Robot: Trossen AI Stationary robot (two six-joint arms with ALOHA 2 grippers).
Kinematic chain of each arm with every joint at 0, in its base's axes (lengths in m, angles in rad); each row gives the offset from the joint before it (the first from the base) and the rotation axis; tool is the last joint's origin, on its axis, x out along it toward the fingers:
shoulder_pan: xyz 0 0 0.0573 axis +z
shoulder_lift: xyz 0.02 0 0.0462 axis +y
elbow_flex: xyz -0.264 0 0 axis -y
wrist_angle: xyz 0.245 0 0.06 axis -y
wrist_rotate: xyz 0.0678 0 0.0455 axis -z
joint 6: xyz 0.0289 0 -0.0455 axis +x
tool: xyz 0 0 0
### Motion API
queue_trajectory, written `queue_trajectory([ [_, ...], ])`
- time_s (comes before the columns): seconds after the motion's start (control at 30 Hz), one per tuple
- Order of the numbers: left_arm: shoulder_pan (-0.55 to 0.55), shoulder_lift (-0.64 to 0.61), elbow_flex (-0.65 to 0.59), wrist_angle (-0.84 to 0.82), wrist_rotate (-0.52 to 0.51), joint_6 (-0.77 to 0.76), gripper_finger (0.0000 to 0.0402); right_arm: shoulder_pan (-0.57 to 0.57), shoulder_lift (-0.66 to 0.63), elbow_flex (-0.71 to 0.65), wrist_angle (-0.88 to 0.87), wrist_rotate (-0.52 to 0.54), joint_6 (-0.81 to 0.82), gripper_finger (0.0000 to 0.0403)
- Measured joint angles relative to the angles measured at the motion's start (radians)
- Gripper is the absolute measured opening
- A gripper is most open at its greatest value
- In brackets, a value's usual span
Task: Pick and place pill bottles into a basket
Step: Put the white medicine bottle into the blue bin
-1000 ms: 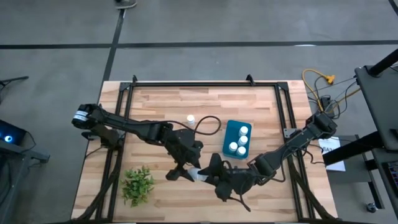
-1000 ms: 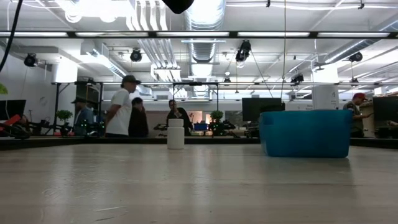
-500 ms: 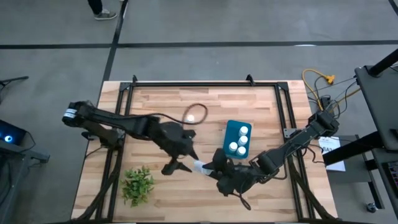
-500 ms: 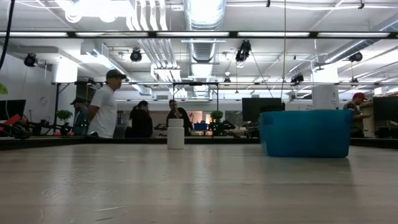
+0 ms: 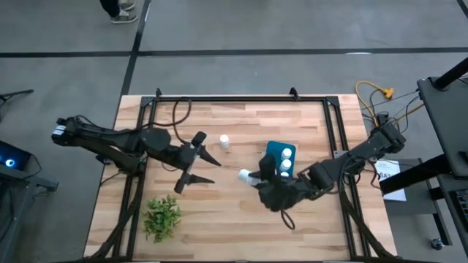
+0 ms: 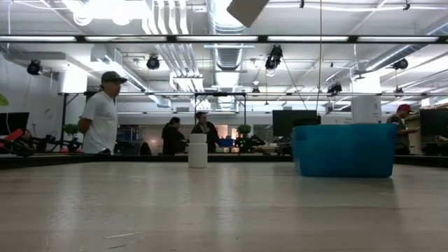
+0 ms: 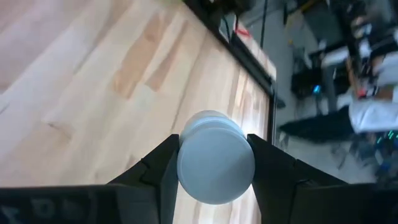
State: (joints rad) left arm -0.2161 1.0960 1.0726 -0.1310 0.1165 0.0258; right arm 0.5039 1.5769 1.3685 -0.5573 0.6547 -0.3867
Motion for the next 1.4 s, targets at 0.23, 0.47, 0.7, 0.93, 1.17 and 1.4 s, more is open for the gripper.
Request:
queue_trajectory([
  [0.23,0.000,-0.084,-0.223,0.299,-0.001,0.008,0.0238,-0.096,-0.050,0.000,-0.179,-0.103,0.165,0.0146],
  [0.47,0.000,-0.113,-0.347,0.443,-0.001,0.007,0.0238,-0.190,-0.068,0.000,-0.331,-0.222,0.285,0.0146],
  [0.7,0.000,-0.112,-0.372,0.467,-0.001,-0.042,0.0238,-0.274,-0.070,0.000,-0.466,-0.295,0.370,0.0146],
  [0.93,-0.001,-0.103,-0.372,0.463,-0.001,-0.045,0.0238,-0.369,-0.071,-0.006,-0.505,-0.435,0.380,0.0146],
  [1.17,-0.001,-0.100,-0.372,0.463,-0.001,-0.045,0.0238,-0.438,-0.071,-0.063,-0.498,-0.500,0.362,0.0146],
  [1.4,0.000,-0.100,-0.372,0.463,-0.001,-0.045,0.0238,-0.469,-0.070,-0.170,-0.409,-0.509,0.349,0.0146],
])
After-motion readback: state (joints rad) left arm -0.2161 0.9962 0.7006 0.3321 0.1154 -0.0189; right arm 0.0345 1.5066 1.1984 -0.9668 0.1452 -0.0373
